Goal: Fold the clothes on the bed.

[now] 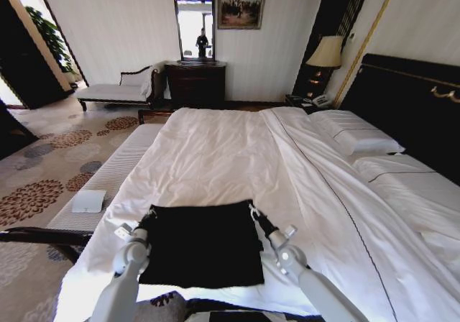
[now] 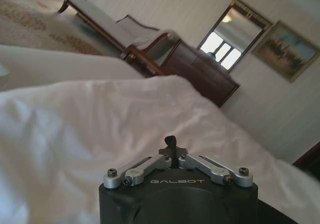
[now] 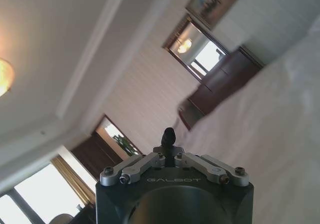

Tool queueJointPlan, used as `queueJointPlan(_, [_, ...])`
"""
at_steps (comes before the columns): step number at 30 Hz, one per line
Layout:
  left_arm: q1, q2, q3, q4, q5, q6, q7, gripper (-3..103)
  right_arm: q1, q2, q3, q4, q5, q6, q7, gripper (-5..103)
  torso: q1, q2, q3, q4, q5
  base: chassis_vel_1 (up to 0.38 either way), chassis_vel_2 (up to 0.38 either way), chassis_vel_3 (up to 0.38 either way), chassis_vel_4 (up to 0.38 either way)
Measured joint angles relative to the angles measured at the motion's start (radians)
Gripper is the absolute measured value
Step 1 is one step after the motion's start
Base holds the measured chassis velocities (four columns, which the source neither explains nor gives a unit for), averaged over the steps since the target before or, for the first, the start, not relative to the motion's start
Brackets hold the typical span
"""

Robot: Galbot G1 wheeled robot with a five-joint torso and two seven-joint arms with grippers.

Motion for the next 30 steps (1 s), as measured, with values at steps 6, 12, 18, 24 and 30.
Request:
queueJointPlan(6, [0.020, 0.051, -0.063, -0.219, -0.112, 0.007, -0.019, 1, -0.046, -0.037, 0.063, 0.192, 0.010, 0.060, -0.005, 2, 0.000, 0.000, 0.000, -0.0003, 0.0003, 0.000, 0.000, 0.000, 0.000])
queueJointPlan(12, [0.051, 0.091, -0.114, -0.357, -0.152, 0.017, -0.023, 1, -0.078, -0.046, 0.118, 0.287, 0.011, 0.090, -0.029, 2, 0.000, 0.000, 0.000, -0.0001, 0.0002, 0.000, 0.000, 0.000, 0.000])
queueJointPlan(18, [0.109, 0.108, -0.158, -0.441, -0.148, 0.017, -0.018, 1, -0.148, -0.049, 0.190, 0.347, -0.022, 0.095, -0.060, 2, 0.000, 0.000, 0.000, -0.0003, 0.0002, 0.000, 0.000, 0.000, 0.000])
queueJointPlan(24, [0.195, 0.096, -0.207, -0.541, -0.142, 0.020, -0.033, 1, -0.246, -0.030, 0.259, 0.425, -0.105, 0.108, -0.066, 2, 0.000, 0.000, 0.000, -0.0003, 0.0002, 0.000, 0.000, 0.000, 0.000])
queueJointPlan(30, [0.333, 0.075, -0.313, -0.630, -0.134, 0.058, -0.073, 1, -0.442, 0.001, 0.369, 0.629, -0.257, 0.103, 0.089, 2, 0.000, 0.000, 0.000, -0.0005, 0.0001, 0.000, 0.000, 0.000, 0.000])
